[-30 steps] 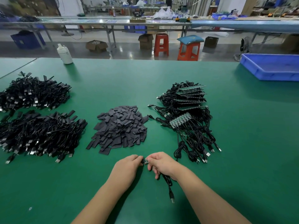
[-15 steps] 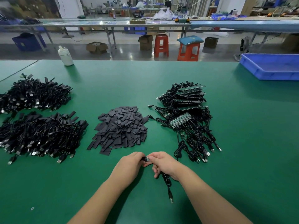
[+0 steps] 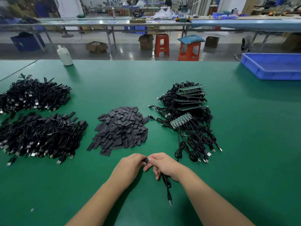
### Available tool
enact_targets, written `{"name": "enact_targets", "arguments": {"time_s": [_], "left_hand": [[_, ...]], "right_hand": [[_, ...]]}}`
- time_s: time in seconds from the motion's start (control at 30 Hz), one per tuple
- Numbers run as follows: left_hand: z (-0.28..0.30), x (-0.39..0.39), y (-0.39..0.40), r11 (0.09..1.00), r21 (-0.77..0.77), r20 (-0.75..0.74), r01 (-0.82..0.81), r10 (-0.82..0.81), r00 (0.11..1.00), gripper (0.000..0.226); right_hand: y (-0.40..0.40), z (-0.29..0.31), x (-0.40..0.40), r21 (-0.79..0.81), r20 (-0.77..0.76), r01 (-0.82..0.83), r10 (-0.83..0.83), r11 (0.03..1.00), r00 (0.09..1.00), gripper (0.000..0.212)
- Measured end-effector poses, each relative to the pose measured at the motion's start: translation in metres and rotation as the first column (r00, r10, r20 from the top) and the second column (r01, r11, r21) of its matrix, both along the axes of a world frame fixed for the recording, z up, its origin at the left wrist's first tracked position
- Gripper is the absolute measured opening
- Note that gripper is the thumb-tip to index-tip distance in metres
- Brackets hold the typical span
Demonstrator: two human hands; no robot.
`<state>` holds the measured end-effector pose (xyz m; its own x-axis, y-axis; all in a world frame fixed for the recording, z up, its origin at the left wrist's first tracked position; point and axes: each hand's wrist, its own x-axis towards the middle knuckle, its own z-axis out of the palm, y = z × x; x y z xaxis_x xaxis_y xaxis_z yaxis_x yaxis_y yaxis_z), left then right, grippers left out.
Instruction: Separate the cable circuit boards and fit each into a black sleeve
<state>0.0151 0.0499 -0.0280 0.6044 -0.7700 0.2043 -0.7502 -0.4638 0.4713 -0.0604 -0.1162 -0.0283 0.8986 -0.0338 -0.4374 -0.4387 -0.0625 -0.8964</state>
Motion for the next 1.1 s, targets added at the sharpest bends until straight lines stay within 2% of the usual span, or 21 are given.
{"name": "enact_targets", "arguments": {"time_s": [0.1,0.17,0.37,0.53,0.6,0.73,0.97,1.1], "left_hand": [[0.0,-0.002,-0.005,0.995,0.103,0.008,0.002,-0.003,1.0,0.026],[0.0,-0.002,-0.006,0.994,0.107,0.016,0.006,-0.007,1.0,0.028],[0.006,-0.001,-0.004,0.999,-0.05,-0.026,-0.014,0.013,1.0,0.02],[0.005,0.0,-0.004,0.997,-0.068,-0.056,-0.035,0.031,0.998,0.016],[0.002,0.001,-0.005,0.999,-0.029,-0.065,-0.045,0.043,0.997,0.017],[0.0,0.0,-0.01,0.99,0.143,-0.043,-0.012,0.019,0.999,0.025],[0.007,-0.004,-0.017,0.926,0.374,0.133,0.039,-0.095,0.987,0.03],[0.004,-0.005,-0.021,0.903,0.427,0.202,0.05,-0.149,0.968,0.057]], "right_hand": [[0.001,0.001,-0.001,-0.035,-0.001,-0.013,0.013,0.999,1.0,0.025],[0.001,0.001,-0.001,-0.025,0.0,-0.01,0.01,1.0,1.0,0.025],[0.0,0.001,0.001,0.104,-0.023,0.078,-0.077,0.991,0.997,0.026],[-0.002,-0.006,0.002,0.141,-0.02,0.125,-0.123,0.982,0.992,0.022],[-0.001,-0.006,0.001,0.149,-0.022,0.119,-0.117,0.982,0.993,0.02],[0.002,-0.004,0.0,0.142,0.002,0.082,-0.083,0.986,0.997,0.023],[0.004,0.0,-0.001,0.139,0.02,0.077,-0.081,0.987,0.997,0.026],[0.005,0.003,-0.003,0.104,0.033,0.079,-0.083,0.991,0.996,0.027]]}}
